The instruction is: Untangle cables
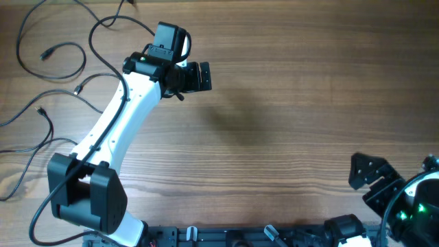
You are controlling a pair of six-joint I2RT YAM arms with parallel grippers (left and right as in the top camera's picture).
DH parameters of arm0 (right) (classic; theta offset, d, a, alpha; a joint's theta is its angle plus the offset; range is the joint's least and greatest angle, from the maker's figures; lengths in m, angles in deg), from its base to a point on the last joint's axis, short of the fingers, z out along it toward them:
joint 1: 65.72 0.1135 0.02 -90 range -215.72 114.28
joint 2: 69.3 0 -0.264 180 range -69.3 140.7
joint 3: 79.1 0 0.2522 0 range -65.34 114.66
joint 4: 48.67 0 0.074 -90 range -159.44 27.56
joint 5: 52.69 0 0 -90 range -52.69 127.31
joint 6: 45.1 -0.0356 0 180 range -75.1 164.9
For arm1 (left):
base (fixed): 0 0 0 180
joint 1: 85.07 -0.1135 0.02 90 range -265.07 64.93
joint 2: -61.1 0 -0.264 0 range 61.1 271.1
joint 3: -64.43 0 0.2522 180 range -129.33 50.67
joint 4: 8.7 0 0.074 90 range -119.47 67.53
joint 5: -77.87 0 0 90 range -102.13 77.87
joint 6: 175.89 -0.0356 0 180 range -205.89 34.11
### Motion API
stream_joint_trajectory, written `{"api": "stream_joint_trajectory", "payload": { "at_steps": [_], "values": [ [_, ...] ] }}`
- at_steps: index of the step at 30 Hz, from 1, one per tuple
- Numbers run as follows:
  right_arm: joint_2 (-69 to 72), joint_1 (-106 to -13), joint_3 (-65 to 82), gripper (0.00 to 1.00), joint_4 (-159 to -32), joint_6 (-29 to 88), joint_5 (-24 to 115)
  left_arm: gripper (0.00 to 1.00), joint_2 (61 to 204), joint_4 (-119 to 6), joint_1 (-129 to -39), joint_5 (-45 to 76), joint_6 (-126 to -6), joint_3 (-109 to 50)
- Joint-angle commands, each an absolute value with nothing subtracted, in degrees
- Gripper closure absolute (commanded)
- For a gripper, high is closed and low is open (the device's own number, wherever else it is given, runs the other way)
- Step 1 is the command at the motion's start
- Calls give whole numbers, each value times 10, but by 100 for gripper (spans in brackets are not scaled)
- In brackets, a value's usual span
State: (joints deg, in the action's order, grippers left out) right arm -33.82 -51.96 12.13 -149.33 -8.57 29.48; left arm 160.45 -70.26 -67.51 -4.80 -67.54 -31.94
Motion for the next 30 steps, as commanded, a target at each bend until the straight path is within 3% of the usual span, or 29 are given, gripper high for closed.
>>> {"api": "stream_joint_trajectory", "payload": {
  "at_steps": [1, 4, 7, 19, 30],
  "values": [
    [-405, -564, 24, 0, -1306, 188, 345, 0, 1606, -702, -676, -45, -670, -317],
    [-459, -582, -76, 0, -1128, 393, 465, 0, 1606, -702, -676, -45, -670, -317],
    [-508, -598, -176, 0, -1034, 487, 533, 0, 1606, -702, -676, -45, -670, -317],
    [-637, -628, -489, 0, -716, 542, 604, 0, 1606, -702, -676, -45, -670, -317],
    [-672, -628, -587, 0, -601, 542, 595, 0, 1606, -702, -676, -45, -670, -317]
  ]
}}
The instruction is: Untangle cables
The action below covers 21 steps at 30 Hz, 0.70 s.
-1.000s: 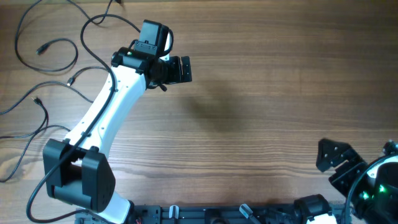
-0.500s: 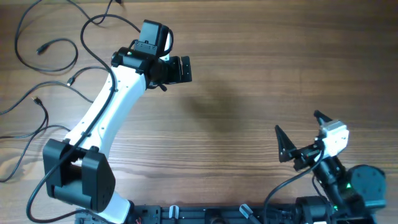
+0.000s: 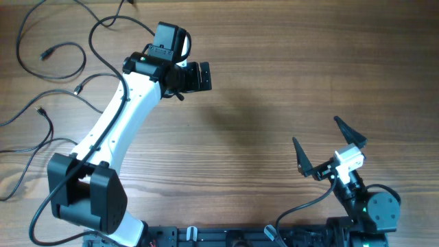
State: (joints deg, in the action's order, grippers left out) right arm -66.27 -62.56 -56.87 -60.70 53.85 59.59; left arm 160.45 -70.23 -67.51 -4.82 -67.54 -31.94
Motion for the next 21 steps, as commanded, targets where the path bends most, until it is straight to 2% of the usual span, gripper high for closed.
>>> {"api": "stream_joint_trajectory", "payload": {
  "at_steps": [1, 5, 10, 16, 21],
  "values": [
    [-672, -628, -591, 0, -601, 538, 585, 0, 1606, -702, -676, -45, -670, -317],
    [-692, -628, -606, 0, -600, 535, 571, 0, 1606, -702, -676, -45, -670, -317],
    [-691, -628, -652, 0, -563, 405, 491, 0, 1606, -702, -676, -45, -670, -317],
    [-691, -628, -650, 0, -624, 380, 423, 0, 1606, -702, -676, -45, -670, -317],
    [-691, -628, -650, 0, -625, 419, 418, 0, 1606, -702, -676, -45, -670, -317]
  ]
}}
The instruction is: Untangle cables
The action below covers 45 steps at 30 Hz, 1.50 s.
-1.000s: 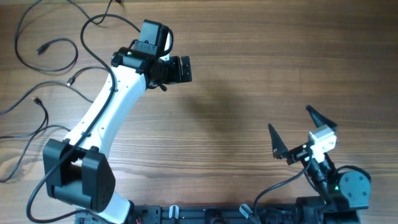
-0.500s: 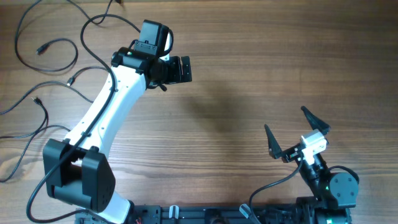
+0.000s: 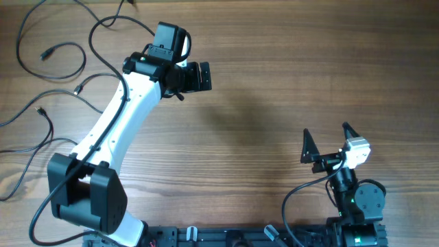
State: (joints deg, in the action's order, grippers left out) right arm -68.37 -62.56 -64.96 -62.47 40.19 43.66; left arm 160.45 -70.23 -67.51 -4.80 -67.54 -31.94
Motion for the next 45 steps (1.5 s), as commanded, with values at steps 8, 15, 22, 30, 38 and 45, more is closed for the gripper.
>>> {"api": "stream_joint_trajectory", "payload": {
  "at_steps": [8, 15, 22, 30, 38, 45],
  "values": [
    [-691, -643, -650, 0, -626, 455, 407, 0, 1606, -702, -676, -45, -670, -317],
    [-691, -645, -650, 0, -625, 449, 408, 0, 1606, -702, -676, -45, -670, -317],
    [-691, -645, -650, 0, -624, 449, 409, 0, 1606, -702, -676, -45, -670, -317],
    [-691, -645, -650, 0, -624, 448, 409, 0, 1606, -702, -677, -45, -670, -317],
    [-691, -645, -650, 0, -624, 449, 409, 0, 1606, -702, -678, -46, -670, -317],
    [-691, -645, -650, 0, -624, 448, 410, 0, 1606, -703, -678, -46, -670, -317]
  ]
}}
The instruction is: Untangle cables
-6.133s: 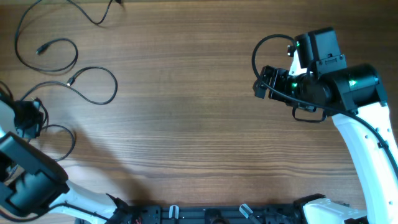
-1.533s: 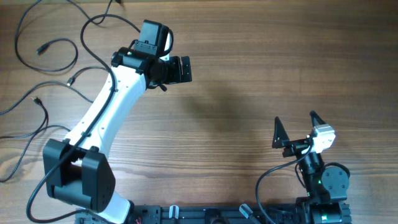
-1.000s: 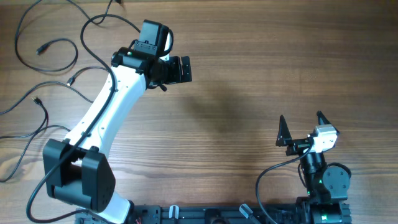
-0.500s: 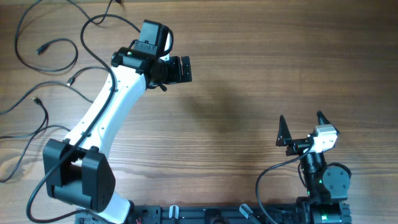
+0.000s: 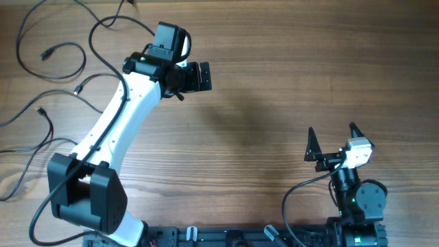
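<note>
Several thin black cables (image 5: 51, 51) lie in loose loops over the far left of the wooden table (image 5: 295, 62), some crossing each other and running off the left edge. My left arm reaches from the near left up to the middle; its gripper (image 5: 200, 76) hangs right of the cables with no cable seen in it, and its jaws cannot be made out from above. My right gripper (image 5: 333, 134) stands above its base at the near right, far from the cables, open, its two pointed fingers (image 5: 312, 140) apart with nothing between them.
A small plug end (image 5: 46, 53) shows on one loop and another (image 5: 77, 88) close to the left arm's white link (image 5: 116, 120). The arm bases and a black rail (image 5: 226, 237) line the near edge.
My right gripper has shifted slightly to the right above its base, still open. The left arm and the cables are where they were.
At first my right arm was folded low in the near right corner. A second later its gripper was raised over the near right of the table, fingers spread wide. Then it stood more upright above its base and has stayed about there. The left arm never moved.
</note>
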You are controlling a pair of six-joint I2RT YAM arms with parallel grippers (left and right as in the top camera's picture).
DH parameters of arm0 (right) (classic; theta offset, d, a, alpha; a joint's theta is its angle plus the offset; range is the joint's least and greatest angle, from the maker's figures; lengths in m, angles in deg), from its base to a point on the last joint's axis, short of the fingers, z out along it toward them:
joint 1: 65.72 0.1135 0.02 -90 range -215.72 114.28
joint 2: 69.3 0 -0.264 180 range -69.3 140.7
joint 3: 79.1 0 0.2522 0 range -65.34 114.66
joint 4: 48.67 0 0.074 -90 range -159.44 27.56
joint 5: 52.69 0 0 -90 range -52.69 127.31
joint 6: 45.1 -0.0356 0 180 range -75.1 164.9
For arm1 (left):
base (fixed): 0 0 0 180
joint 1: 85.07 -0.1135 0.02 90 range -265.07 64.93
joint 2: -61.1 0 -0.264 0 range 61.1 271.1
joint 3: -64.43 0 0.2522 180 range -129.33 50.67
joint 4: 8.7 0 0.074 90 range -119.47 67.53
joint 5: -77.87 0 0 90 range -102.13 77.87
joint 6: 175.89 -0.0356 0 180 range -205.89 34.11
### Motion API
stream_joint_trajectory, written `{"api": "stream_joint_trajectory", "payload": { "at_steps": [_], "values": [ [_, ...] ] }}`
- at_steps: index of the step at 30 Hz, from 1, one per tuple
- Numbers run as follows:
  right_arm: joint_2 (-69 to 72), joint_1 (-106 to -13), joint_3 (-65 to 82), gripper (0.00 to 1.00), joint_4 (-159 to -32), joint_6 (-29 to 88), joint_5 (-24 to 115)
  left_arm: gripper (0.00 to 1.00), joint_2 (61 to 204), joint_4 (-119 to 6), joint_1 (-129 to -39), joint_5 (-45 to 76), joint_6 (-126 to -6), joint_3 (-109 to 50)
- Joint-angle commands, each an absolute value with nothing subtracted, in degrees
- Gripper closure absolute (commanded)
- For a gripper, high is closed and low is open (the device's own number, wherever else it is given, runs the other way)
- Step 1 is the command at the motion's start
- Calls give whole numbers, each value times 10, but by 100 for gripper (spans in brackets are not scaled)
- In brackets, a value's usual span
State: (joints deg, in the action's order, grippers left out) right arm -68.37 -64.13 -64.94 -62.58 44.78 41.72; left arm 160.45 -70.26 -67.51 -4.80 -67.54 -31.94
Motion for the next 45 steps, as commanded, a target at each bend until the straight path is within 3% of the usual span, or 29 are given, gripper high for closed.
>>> {"api": "stream_joint_trajectory", "payload": {
  "at_steps": [1, 14, 19, 30, 45],
  "values": [
    [-691, -645, -650, 0, -624, 448, 409, 0, 1606, -703, -678, -46, -670, -317],
    [-691, -645, -650, 0, -624, 449, 409, 0, 1608, -810, -679, -73, -676, -316],
    [-691, -645, -650, 0, -624, 449, 409, 0, 1564, -767, -673, -76, -676, -272],
    [-691, -645, -650, 0, -624, 449, 410, 0, 1408, -597, -673, -103, -676, -3],
    [-691, -645, -650, 0, -624, 449, 410, 0, 1269, -585, -755, -107, -674, 107]
  ]
}}
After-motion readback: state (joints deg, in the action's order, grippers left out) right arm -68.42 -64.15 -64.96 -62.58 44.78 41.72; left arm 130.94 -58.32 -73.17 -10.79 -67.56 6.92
